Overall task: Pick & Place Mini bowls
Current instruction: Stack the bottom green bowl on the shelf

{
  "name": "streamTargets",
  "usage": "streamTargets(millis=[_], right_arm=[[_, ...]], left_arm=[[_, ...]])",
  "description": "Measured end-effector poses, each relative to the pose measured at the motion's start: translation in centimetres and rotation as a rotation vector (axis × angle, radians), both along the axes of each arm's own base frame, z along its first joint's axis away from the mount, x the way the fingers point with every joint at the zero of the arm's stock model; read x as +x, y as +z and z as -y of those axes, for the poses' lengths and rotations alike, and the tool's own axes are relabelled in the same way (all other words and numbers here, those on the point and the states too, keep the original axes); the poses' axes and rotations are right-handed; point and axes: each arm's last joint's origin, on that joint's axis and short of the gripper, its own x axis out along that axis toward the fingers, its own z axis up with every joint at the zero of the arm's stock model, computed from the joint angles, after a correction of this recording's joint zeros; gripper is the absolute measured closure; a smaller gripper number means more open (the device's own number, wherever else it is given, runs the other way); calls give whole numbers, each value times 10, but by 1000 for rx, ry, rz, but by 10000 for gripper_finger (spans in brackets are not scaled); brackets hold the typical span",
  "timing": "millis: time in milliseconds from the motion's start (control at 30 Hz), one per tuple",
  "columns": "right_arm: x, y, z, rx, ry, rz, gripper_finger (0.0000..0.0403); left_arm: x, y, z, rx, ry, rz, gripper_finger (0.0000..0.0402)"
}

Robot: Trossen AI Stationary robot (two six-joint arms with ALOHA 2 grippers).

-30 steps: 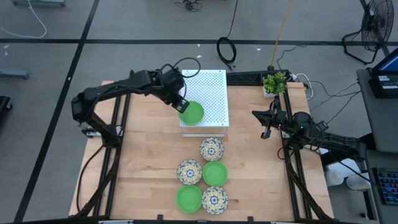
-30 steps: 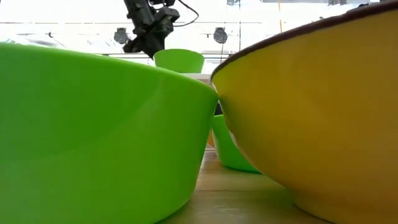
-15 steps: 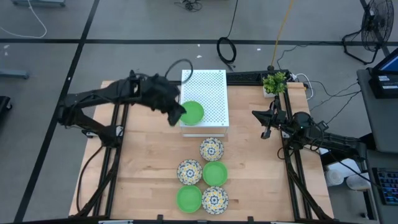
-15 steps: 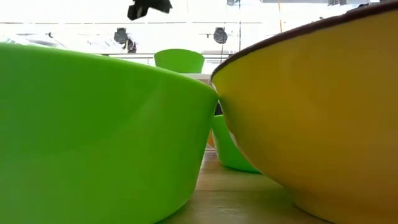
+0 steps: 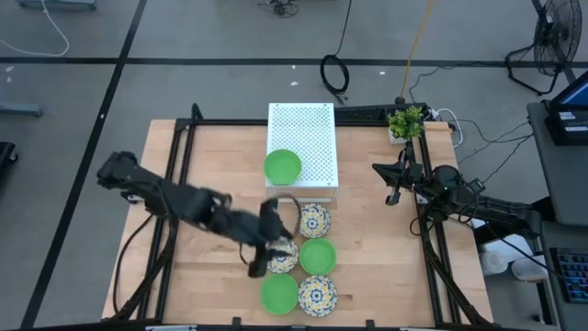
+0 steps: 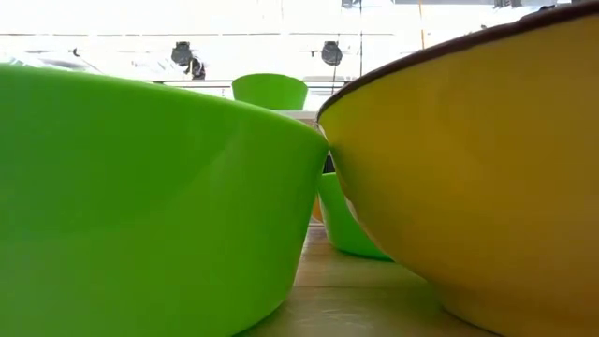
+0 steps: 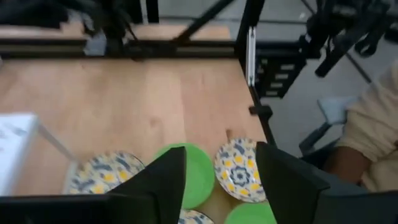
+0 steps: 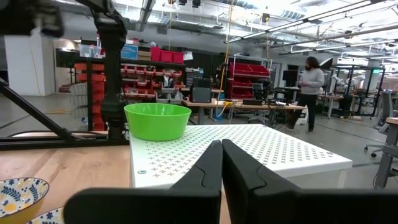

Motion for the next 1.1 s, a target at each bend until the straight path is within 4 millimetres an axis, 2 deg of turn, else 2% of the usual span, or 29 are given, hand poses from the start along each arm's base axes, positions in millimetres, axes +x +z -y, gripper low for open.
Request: streamTargets(millis=[167, 367, 633, 833, 1100], right_arm=[[0, 0, 0, 0, 0, 0, 403], [0, 0, 0, 0, 0, 0, 403], [0, 0, 0, 0, 0, 0, 403], [0, 0, 0, 0, 0, 0, 403], [0, 0, 0, 0, 0, 0, 403]], left_arm=[[10, -36, 24, -34, 46, -158, 193], [10, -78, 49, -162, 108, -441, 206], [8, -107, 73, -345, 212, -639, 228], [3, -124, 86, -370, 312, -739, 244], [6, -151, 91, -360, 428, -829, 254]])
